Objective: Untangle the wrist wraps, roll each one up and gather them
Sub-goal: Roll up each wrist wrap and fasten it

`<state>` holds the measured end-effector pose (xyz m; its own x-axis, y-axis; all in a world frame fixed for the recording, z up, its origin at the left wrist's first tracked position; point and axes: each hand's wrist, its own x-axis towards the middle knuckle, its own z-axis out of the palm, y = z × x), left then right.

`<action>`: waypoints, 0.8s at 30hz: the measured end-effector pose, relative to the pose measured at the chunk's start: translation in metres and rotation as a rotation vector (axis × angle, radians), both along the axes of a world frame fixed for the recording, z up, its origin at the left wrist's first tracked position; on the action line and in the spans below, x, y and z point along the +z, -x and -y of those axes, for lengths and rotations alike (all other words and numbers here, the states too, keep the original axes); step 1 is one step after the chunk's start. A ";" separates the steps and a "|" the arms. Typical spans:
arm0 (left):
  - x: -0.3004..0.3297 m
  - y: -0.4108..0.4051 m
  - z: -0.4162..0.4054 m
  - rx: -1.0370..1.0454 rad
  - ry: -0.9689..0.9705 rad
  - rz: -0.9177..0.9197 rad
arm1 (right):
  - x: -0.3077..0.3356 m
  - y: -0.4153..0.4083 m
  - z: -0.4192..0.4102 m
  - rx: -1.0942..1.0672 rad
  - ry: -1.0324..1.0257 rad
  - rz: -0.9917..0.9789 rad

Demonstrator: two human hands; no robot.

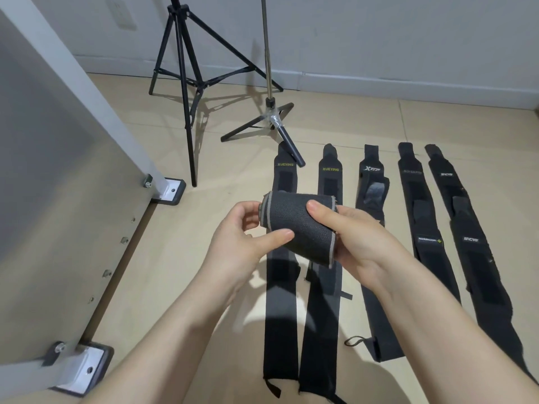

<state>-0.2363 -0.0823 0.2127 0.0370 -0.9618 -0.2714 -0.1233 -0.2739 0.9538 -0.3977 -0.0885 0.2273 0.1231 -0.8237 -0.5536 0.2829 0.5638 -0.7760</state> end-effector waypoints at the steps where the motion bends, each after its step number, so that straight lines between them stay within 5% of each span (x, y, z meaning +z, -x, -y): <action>1: -0.001 0.002 -0.001 0.034 0.010 -0.026 | 0.001 0.000 -0.001 -0.009 -0.025 0.024; 8: -0.003 0.012 0.004 0.103 -0.009 -0.182 | 0.004 0.002 0.001 -0.053 -0.098 0.104; 15: 0.000 0.009 0.010 -0.016 0.201 -0.015 | 0.015 0.015 -0.009 -0.088 0.000 0.133; 24: -0.007 -0.003 0.011 -0.212 0.176 0.015 | 0.013 0.017 -0.009 -0.025 -0.136 0.131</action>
